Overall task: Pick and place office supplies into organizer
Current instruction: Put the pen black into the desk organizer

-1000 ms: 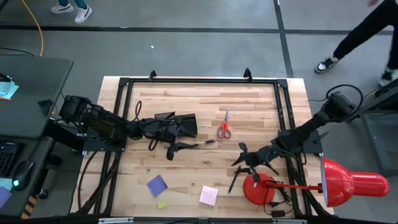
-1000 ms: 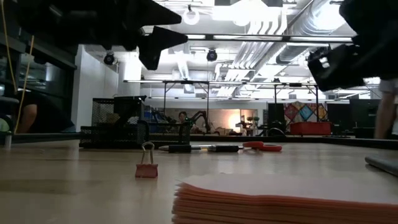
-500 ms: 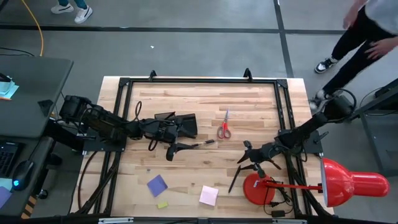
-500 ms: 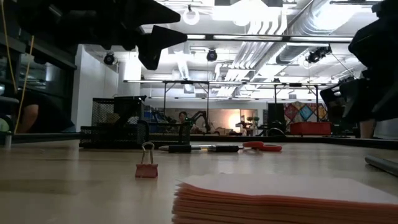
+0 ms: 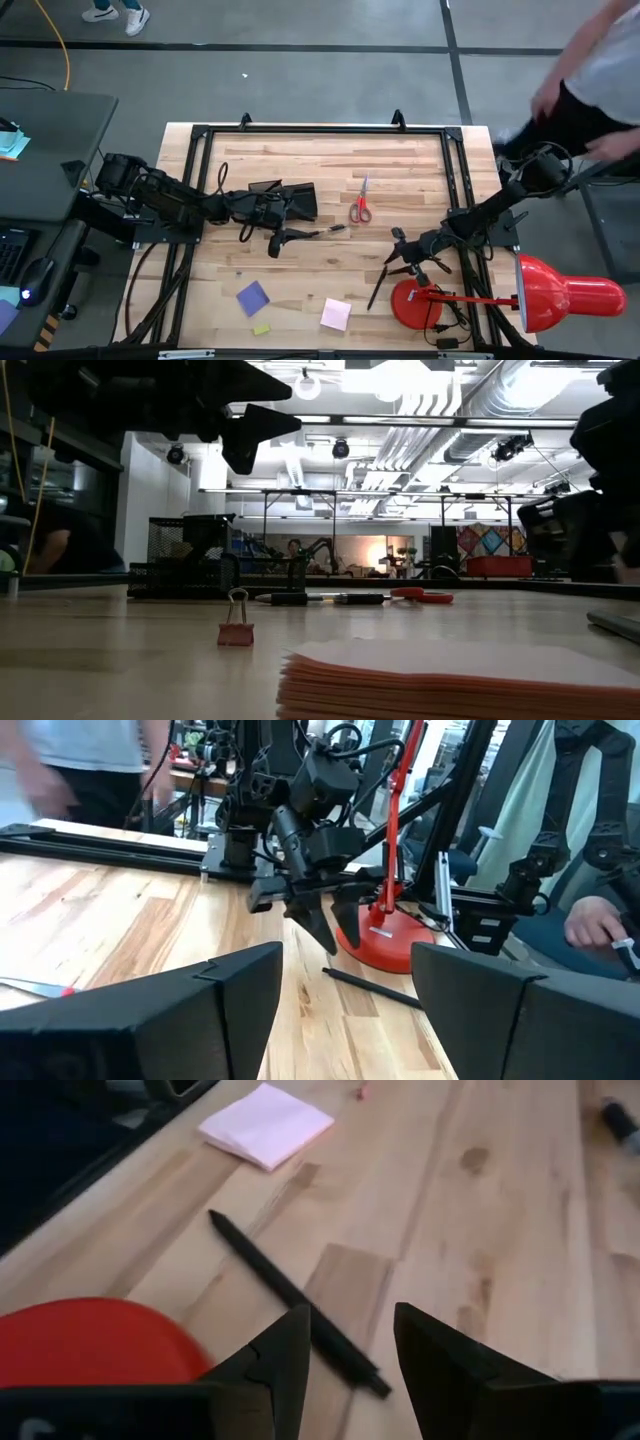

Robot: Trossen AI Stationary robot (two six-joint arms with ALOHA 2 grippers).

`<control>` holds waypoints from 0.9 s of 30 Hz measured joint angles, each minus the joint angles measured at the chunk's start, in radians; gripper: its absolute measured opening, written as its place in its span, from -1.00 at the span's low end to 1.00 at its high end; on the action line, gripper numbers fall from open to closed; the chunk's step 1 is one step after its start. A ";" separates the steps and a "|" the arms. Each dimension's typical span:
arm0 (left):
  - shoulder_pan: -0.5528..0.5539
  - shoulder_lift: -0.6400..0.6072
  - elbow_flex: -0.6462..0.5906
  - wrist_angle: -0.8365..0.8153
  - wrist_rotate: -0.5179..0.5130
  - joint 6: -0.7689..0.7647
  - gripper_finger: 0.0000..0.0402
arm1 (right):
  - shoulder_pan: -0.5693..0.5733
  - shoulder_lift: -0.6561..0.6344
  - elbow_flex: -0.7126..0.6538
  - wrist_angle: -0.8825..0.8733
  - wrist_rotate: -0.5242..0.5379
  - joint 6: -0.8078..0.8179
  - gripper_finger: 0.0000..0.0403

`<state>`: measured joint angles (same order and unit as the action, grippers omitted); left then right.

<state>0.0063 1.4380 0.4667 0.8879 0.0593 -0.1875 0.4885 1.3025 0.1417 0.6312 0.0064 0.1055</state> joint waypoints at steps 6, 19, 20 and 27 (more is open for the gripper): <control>0.000 0.000 0.000 0.000 0.000 0.000 0.04 | 0.000 0.000 0.000 -0.001 -0.010 0.025 -0.32; 0.000 0.000 0.000 -0.001 0.000 0.001 0.04 | 0.000 0.001 0.001 0.032 -0.026 -0.056 -0.32; 0.000 0.000 0.000 -0.001 0.000 0.005 0.04 | 0.000 0.001 0.001 0.041 -0.026 -0.057 -0.32; 0.000 0.000 0.000 -0.001 0.000 0.018 0.04 | -0.021 0.095 0.002 0.033 -0.016 -0.081 -0.32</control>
<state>0.0063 1.4380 0.4667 0.8872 0.0594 -0.1699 0.4673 1.3979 0.1432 0.6642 -0.0095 0.0242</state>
